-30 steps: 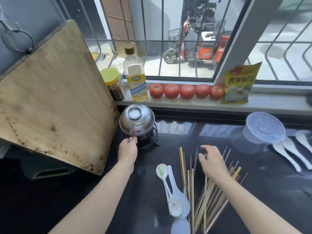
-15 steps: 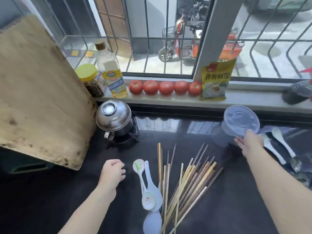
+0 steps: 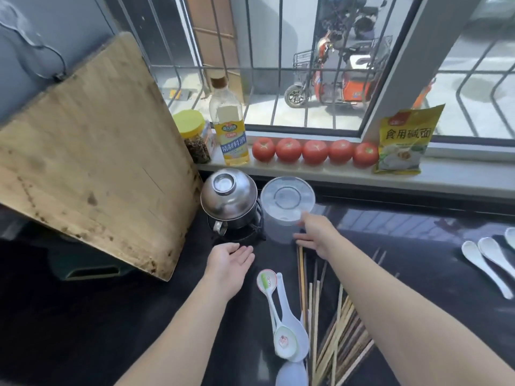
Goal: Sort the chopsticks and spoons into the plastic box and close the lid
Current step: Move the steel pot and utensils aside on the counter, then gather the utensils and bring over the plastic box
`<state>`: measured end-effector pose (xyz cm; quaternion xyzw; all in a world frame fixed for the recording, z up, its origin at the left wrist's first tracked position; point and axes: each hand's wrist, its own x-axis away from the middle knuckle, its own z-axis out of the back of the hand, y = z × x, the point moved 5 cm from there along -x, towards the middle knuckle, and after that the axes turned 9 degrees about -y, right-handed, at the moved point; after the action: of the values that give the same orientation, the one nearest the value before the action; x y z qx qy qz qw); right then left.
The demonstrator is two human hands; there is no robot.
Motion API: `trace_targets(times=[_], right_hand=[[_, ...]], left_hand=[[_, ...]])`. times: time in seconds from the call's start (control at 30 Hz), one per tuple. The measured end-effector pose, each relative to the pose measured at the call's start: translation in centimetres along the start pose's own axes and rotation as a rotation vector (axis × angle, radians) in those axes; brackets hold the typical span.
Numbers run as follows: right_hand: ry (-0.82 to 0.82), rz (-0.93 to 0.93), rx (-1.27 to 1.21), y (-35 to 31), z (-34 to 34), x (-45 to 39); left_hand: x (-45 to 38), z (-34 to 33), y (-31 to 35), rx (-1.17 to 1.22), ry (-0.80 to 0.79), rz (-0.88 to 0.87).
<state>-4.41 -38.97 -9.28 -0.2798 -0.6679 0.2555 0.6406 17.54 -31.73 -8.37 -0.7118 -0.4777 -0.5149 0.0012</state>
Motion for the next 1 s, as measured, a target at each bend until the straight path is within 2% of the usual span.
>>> trace_targets(times=[0.1,0.2,0.27,0.4,0.47,0.53,0.6,0.67,0.8,0.9,1.0], right_hand=[[-0.059,0.001,0.112,0.8,-0.3,0.8],[0.056,0.031,0.226,2.2,1.6,1.6],[0.069,0.026,0.238,3.2,2.1,2.3],[0.056,0.028,0.25,4.1,1.5,4.3],[0.059,0.042,0.238,4.6,1.0,5.5],[0.131,0.079,0.255,5.3,1.2,6.9],[0.271,0.127,0.379,6.5,2.2,8.7],[0.42,0.16,0.509,9.1,3.7,11.7],[0.591,0.089,0.502,17.7,6.6,18.9],[0.566,-0.031,0.497,23.1,8.7,22.2],[0.579,-0.064,0.504,24.8,12.3,24.3]], left_hand=[[-2.0,-0.6,0.4,0.097,-0.022,0.035],[-3.0,-0.7,0.7,0.213,-0.039,0.056],[-3.2,-0.5,1.2,0.248,-0.037,0.021],[-4.3,0.0,3.5,0.246,-0.021,-0.056],[-4.6,0.0,4.1,0.166,-0.023,-0.066],[-3.8,0.3,3.5,-0.153,-0.028,-0.07],[-1.7,1.6,1.0,-0.684,0.017,-0.038],[0.8,3.2,-3.3,-1.097,0.05,-0.045],[3.3,2.5,-11.1,-1.468,-0.06,-0.102],[4.5,-0.9,-14.8,-1.746,-0.077,-0.115],[6.4,-2.3,-18.7,-1.925,-0.016,-0.146]])
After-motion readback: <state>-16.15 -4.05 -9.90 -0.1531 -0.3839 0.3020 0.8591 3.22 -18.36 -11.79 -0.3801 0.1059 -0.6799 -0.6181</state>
